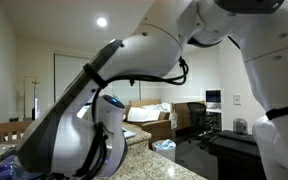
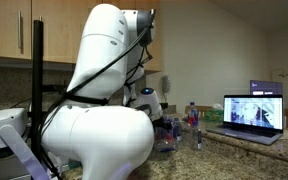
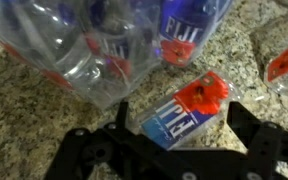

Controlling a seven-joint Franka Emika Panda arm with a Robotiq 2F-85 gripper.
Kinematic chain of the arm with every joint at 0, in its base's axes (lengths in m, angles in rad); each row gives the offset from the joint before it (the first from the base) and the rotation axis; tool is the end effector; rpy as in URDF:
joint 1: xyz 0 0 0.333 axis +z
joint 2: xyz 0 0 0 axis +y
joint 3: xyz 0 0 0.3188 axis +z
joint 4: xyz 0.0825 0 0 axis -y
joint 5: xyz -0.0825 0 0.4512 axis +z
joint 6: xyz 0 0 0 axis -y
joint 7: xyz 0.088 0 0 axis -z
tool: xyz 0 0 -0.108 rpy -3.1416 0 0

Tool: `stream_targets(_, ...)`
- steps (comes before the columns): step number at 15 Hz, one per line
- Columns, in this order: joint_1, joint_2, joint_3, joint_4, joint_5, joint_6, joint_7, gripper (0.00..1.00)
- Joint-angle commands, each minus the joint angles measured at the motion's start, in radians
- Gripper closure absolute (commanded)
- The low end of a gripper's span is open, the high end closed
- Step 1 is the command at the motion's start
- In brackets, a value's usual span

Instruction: Put the water bottles upright

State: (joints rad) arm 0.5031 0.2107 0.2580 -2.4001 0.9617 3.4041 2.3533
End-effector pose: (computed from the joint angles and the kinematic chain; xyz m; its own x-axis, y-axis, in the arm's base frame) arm 0.4566 0.3094 0.2415 -0.6675 -0.3714 -0.6454 -0.4780 0.8783 -0.0110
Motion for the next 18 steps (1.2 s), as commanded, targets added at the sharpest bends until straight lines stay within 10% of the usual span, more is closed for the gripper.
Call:
stream_targets(1, 0.064, -0.038, -0.079, -0.043, 0.173, -0.003, 0.025, 0.00)
stream_targets(12, 0.006, -0.032, 0.059, 0.007, 0.256, 0.124, 0.069, 0.00)
stream_targets(13, 0.203, -0.103, -0.174, 0.007, 0.376, 0.061, 0.003, 0.00)
stream_targets(18, 0.522, -0.041, -0.541, 0.073, 0.738, 0.064, -0.123, 0.00)
